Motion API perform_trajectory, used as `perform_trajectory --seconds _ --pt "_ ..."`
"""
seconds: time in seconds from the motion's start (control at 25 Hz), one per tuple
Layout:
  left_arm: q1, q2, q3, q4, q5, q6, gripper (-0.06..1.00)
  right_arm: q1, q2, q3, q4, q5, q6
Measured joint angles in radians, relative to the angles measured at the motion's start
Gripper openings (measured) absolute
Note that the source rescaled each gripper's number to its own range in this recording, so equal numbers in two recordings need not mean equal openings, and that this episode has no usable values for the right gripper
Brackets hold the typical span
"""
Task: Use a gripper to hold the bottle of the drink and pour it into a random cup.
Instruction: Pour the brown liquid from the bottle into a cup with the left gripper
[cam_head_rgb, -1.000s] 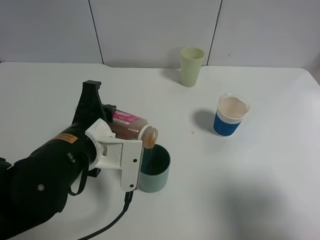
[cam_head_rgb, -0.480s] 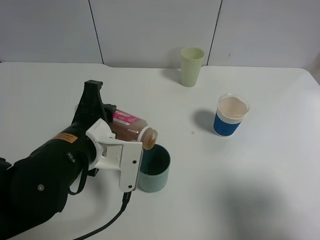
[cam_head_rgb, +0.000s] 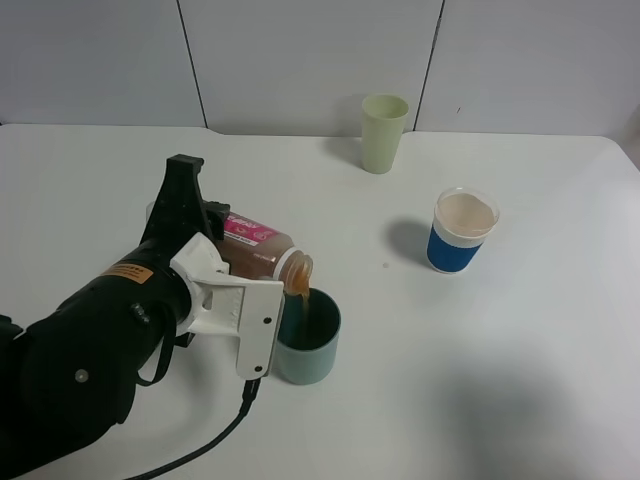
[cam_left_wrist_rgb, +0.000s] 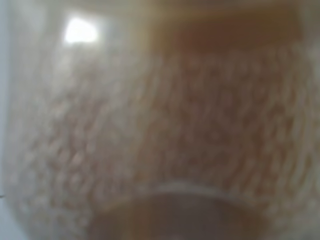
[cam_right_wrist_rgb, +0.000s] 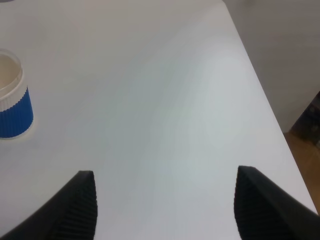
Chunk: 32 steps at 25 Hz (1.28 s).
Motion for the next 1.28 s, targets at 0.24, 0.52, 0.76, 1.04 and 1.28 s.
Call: perform_trajectory --seconds 0.24,0.52,0.76,1.04,1.28 --pt "0.0 0.0 0.0 0.0 -0.003 0.026 0.04 0.0 0.0 0.0 0.0 0.0 0.0" --pt "0.0 0.0 0.0 0.0 -0.007 0.058 0.04 0.0 0.0 0.0 0.0 0.0 0.0" --pt "0.0 0.0 0.0 0.0 -0.007 0.071 0.04 0.0 0.0 0.0 0.0 0.0 0.0" --pt "0.0 0.0 0.0 0.0 -0.007 0.073 0.04 0.0 0.0 0.0 0.0 0.0 0.0" --pt "0.0 0.0 0.0 0.0 -0.008 0.073 0.04 0.0 0.0 0.0 0.0 0.0 0.0"
